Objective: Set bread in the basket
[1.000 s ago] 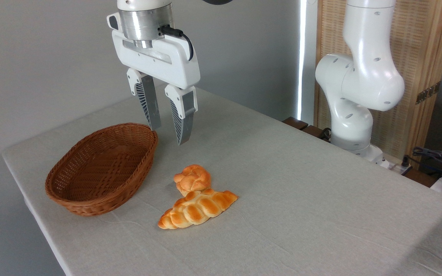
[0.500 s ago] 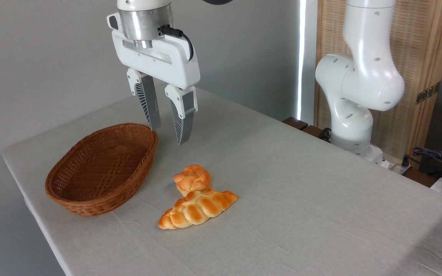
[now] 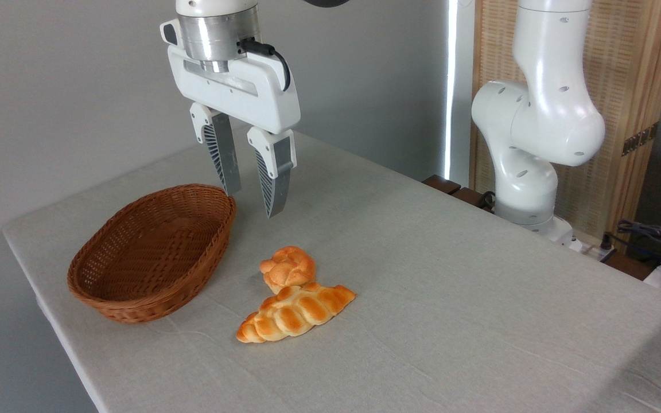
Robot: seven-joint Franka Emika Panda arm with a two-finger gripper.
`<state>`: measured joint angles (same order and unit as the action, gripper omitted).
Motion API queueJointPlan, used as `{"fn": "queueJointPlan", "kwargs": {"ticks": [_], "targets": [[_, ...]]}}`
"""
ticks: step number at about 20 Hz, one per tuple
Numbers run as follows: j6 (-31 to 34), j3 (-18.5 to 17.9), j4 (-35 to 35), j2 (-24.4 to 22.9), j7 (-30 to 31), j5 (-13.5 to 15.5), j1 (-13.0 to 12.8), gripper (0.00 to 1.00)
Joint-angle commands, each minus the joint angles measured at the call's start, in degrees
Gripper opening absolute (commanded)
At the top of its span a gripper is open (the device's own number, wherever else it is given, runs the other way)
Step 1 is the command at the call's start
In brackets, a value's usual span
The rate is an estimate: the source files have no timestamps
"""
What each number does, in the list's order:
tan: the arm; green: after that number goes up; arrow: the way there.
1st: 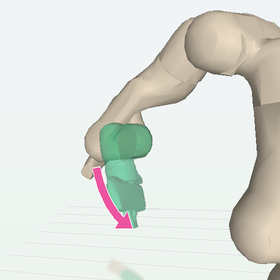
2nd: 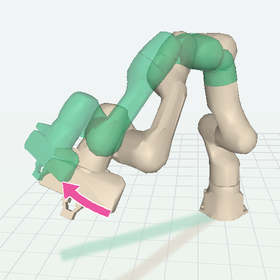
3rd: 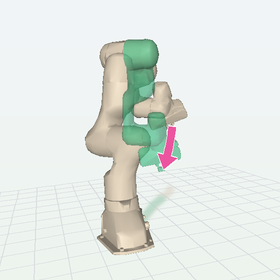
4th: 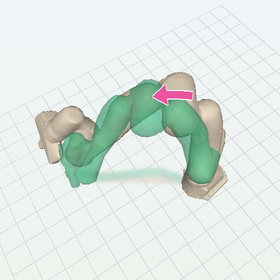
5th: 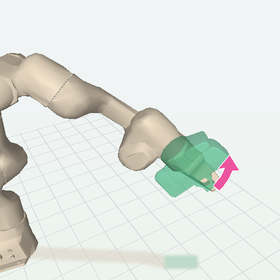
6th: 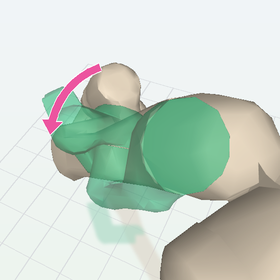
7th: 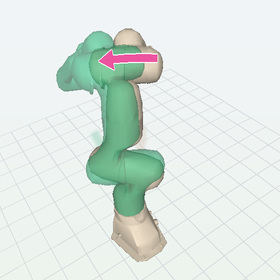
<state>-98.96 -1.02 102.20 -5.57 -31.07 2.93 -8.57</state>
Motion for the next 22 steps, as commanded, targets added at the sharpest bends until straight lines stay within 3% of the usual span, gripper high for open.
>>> {"fn": "queueJointPlan", "kwargs": {"ticks": [1, 22], "targets": [[1.31, -0.3, -0.59, 0.12, -0.48, 0.94, 0.22, 1.0], [1.31, 0.32, -0.42, 0.29, 0.05, 1.11, -0.13, 1.0]]}}
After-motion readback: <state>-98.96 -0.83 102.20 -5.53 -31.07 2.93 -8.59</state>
